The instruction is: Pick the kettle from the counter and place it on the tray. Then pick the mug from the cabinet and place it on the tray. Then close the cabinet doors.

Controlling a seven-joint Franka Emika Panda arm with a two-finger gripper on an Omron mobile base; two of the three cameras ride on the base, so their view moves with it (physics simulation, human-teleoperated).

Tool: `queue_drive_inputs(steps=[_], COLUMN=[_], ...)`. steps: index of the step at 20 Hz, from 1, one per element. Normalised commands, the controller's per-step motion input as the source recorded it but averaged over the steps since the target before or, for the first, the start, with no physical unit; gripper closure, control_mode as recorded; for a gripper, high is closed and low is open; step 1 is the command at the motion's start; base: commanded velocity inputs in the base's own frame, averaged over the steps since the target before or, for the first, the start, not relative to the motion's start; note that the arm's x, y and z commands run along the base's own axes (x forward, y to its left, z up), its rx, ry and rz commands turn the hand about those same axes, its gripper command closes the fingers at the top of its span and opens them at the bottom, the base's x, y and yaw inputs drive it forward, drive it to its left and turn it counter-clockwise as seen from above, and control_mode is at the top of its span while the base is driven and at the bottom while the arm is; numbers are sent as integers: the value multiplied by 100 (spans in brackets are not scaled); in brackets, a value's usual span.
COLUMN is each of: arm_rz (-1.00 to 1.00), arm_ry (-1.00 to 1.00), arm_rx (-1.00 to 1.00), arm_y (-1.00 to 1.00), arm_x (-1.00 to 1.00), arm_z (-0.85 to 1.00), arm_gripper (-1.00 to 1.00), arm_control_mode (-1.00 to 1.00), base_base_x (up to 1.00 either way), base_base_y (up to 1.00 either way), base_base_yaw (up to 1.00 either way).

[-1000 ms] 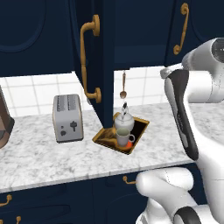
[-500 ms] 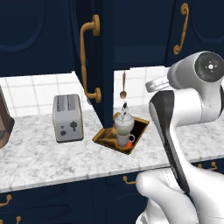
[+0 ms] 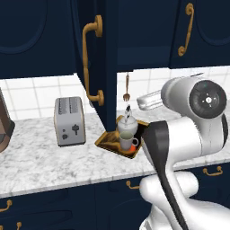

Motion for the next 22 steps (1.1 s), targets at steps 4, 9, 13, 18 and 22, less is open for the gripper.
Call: queue_drive_inputs(steps=[4, 9, 13, 18, 22], arm_rz=[0, -3, -4, -6, -1], arm_ry=[-14, -14, -4, -7, -12], arm_rx=[0, 0, 0, 0, 0], arm_y=[56, 51, 46, 41, 0], arm_x=[-40, -18, -13, -7, -71], arm_z=[0, -2, -2, -5, 0], arm_gripper=[100, 100, 100, 100, 100], arm_control_mode=[-100, -100, -100, -100, -100], base_base_x=[0, 0, 0, 0, 0], base_base_y=[0, 0, 0, 0, 0], base_base_yaw=[0, 0, 0, 0, 0])
